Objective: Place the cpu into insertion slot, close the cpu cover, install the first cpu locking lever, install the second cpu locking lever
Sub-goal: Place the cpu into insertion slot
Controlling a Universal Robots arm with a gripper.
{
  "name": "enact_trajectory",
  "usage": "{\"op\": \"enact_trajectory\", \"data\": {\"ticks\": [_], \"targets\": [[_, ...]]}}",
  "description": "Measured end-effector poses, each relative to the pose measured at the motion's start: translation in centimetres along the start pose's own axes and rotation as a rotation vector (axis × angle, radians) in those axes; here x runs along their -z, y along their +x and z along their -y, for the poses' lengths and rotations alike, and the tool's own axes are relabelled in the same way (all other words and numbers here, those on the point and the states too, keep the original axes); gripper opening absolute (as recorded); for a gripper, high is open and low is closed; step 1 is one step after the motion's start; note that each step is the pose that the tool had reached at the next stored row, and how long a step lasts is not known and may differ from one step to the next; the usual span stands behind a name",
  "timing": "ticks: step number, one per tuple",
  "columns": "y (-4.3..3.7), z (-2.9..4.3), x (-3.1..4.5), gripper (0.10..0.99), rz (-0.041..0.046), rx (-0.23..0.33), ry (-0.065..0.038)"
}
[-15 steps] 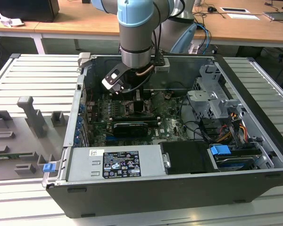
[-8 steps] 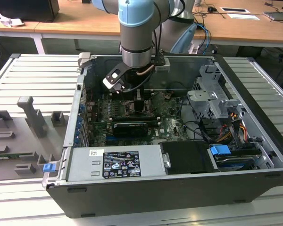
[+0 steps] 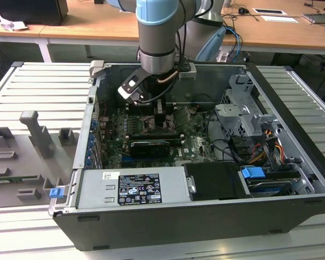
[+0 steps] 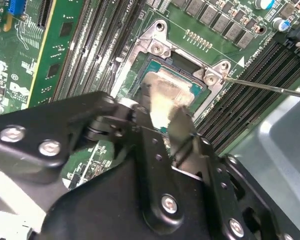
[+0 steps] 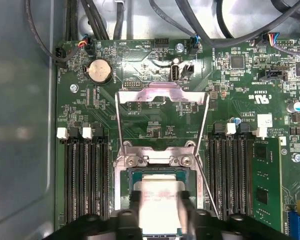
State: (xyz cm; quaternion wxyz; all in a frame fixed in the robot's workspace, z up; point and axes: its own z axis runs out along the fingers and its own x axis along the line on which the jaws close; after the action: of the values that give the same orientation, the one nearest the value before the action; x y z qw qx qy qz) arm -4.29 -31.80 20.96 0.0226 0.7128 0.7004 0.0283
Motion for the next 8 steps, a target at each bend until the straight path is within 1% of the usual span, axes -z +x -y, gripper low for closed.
{"op": "enact_trajectory", "data": {"ticks": [2,3,4,8], "targets": [[0.0,-0.13,0.06,0.275,-0.0002,0.0,0.004],[-0.01,-0.19,0.1,0.157,0.0,0.0,0.006],[-0.01,-0.19,0.19,0.106,0.0003,0.0,0.007],[-0.01,-0.22,0.44,0.106,0.0001,0.0,0.006]]}}
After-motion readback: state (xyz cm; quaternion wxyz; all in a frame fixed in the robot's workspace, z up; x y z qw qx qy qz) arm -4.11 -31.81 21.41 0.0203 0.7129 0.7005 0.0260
